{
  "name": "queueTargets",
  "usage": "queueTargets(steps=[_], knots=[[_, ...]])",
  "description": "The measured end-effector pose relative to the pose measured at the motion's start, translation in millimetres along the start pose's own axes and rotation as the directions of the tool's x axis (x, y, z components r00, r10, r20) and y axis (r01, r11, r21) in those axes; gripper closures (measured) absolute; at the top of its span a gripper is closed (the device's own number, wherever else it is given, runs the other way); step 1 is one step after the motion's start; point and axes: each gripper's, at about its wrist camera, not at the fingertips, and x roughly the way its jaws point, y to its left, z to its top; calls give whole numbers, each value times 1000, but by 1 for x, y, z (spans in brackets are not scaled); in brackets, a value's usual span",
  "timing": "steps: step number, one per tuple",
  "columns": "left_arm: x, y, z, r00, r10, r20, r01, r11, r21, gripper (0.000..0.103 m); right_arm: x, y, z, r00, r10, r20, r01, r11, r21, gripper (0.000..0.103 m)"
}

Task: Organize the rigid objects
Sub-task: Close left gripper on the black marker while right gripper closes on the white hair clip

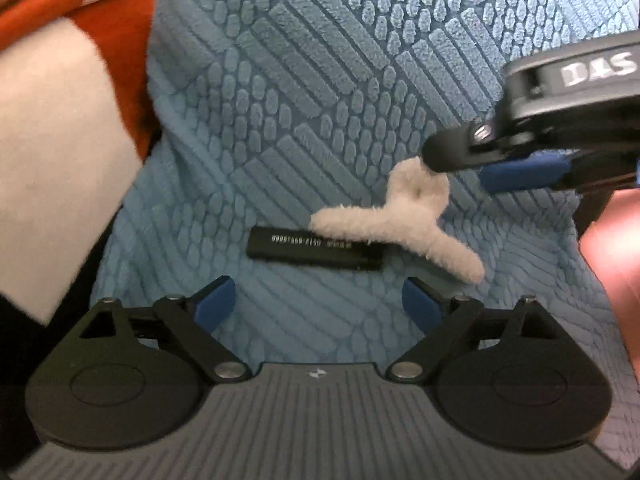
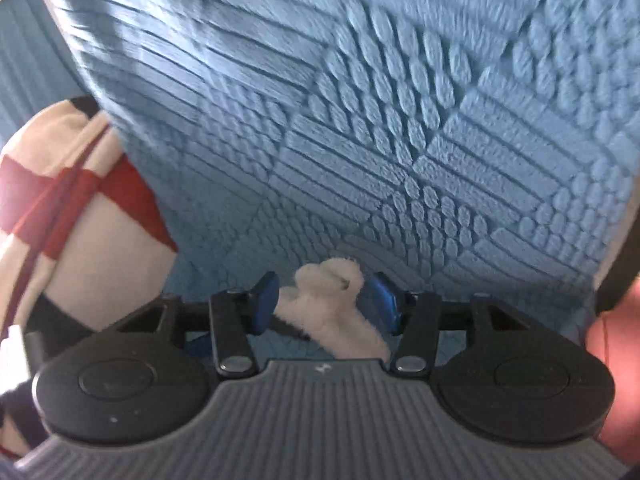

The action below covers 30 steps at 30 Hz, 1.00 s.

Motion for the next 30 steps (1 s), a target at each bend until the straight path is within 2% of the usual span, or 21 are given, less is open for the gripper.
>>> queueTargets(steps=[3, 7, 12, 16, 19, 21, 27, 30], knots=[[11, -7, 2, 1000, 17, 11, -18, 999, 40, 6, 18, -9, 2, 999, -16, -39, 17, 999, 29, 43], [19, -14, 8, 999, 24, 24, -25, 996, 80, 6, 31, -18, 5, 999, 22, -44, -17, 995, 95, 43], [27, -10, 11, 1000, 14, 10, -14, 999, 49, 6, 41, -7, 5, 998, 49, -48, -46, 998, 50, 42], [34, -8, 11, 999, 34, 6, -34, 998, 55, 5, 47, -1, 1, 997, 34, -63, -32, 999, 30, 43], [39, -5, 14, 999, 44, 5, -44, 998, 44, 5, 45, -3, -2, 997, 27, -68, -22, 997, 74, 48], [44, 1, 17, 999, 43, 5, -44, 998, 34, 5, 41, -9, -1, 997, 57, -54, -51, 992, 111, 59], [50, 8, 22, 999, 44, 4, -44, 998, 38, 6, 26, -16, 2, 998, 49, -46, -43, 991, 125, 61], [54, 6, 22, 999, 51, 15, -51, 998, 37, 11, 25, -20, 4, 998, 42, -45, -37, 992, 124, 61]])
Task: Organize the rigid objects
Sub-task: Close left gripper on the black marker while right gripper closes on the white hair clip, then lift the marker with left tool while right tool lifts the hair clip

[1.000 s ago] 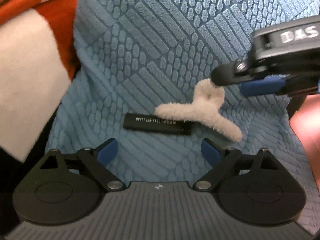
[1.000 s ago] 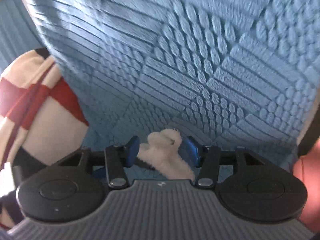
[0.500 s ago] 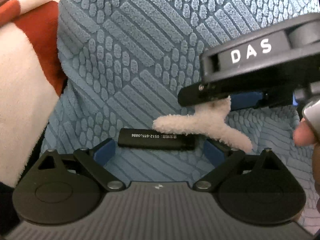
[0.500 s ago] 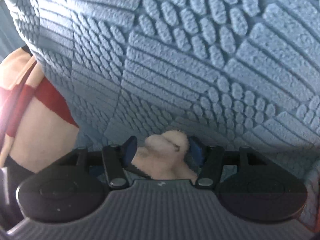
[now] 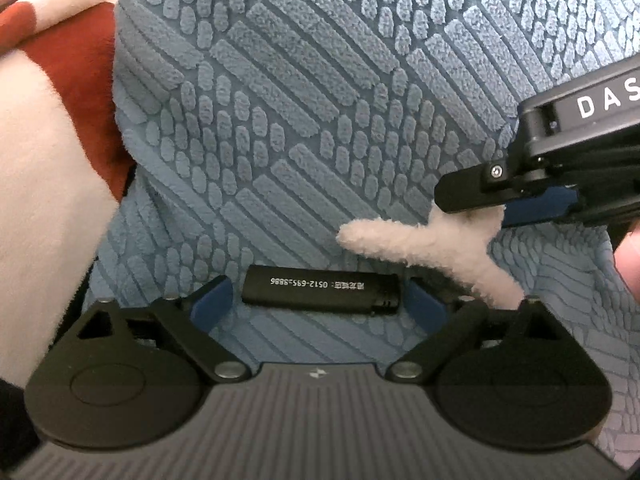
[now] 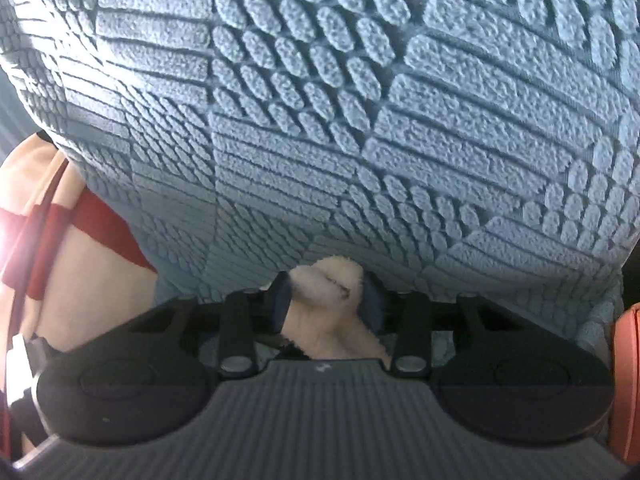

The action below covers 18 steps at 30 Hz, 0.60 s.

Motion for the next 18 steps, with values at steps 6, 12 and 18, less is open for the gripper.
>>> queueTargets(steps=[6, 12, 18], knots=[[-27, -12, -6, 1000, 5, 6, -5, 1000, 4, 17, 3, 26, 1, 1000, -22, 6, 22, 998, -57, 62], [-40, -6, -8, 1000, 22, -3, -22, 999, -32, 17, -12, 36, 4, 998, -58, 5, 59, 997, -46, 62], [-59, 18, -11, 999, -16, -30, 11, 988, -152, 17, -39, 26, -1, 992, -122, 5, 122, 992, -5, 62]])
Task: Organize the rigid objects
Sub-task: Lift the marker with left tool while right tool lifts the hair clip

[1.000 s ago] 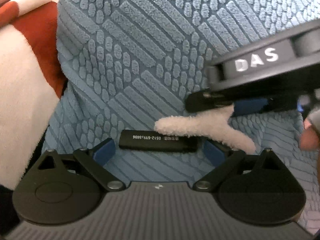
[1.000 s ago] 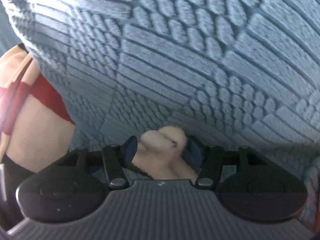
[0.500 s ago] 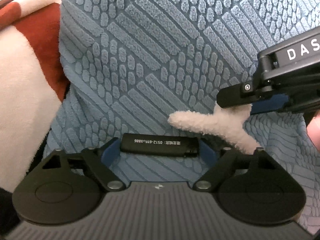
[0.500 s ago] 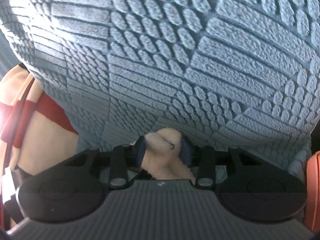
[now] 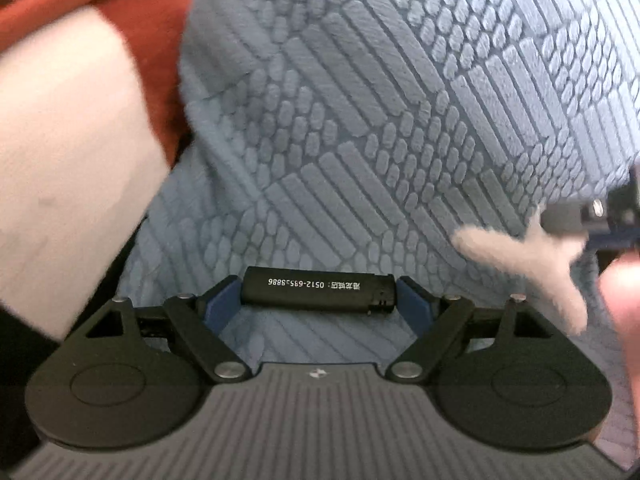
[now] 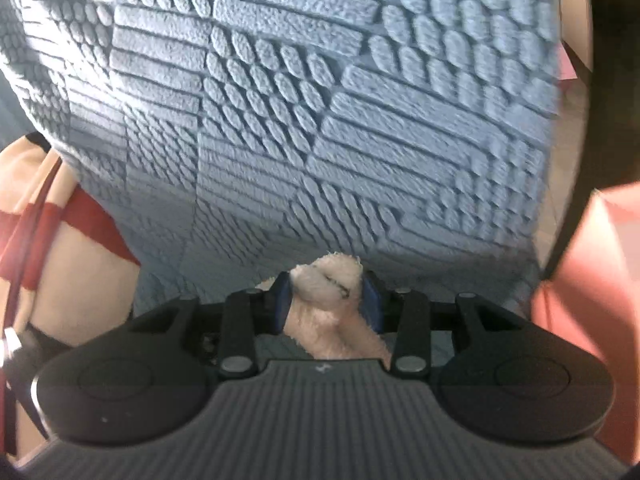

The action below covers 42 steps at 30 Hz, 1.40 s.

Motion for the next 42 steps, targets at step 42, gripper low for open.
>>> queueTargets(steps=[42], knots=[[-171, 20, -88, 997, -53, -54, 48, 994, -97, 17, -117, 26, -157, 985, -145, -92, 123, 970, -212, 62]])
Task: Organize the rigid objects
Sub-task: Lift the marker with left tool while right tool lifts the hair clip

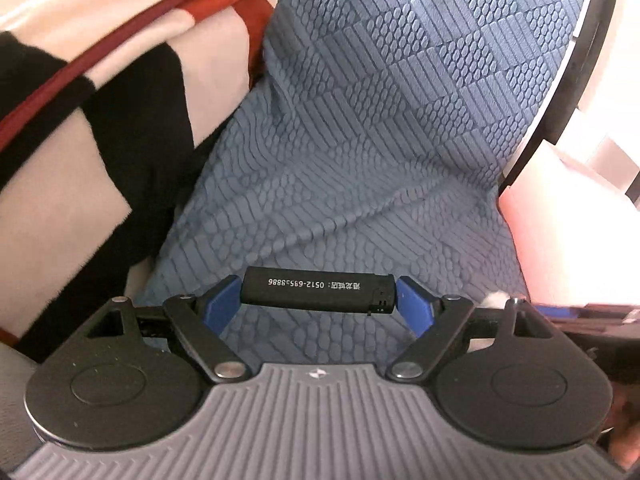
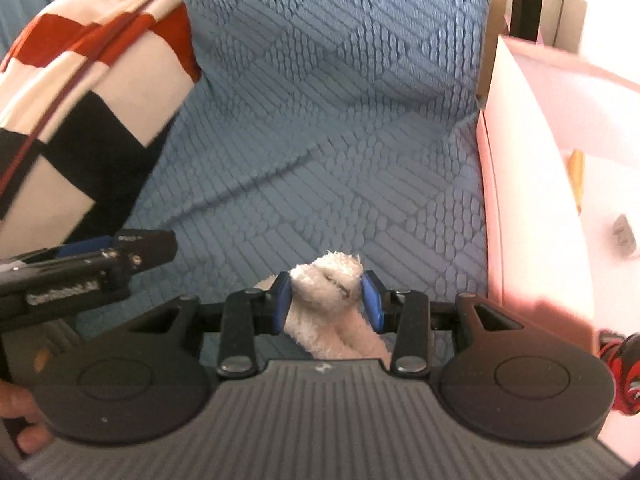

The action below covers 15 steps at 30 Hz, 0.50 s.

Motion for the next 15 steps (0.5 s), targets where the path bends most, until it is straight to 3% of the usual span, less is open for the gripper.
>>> queueTargets(steps=[15], knots=[[3, 0, 6, 999, -51, 8, 51, 998, -21, 17, 35, -5, -11, 999, -1, -50, 8, 992, 128, 58]])
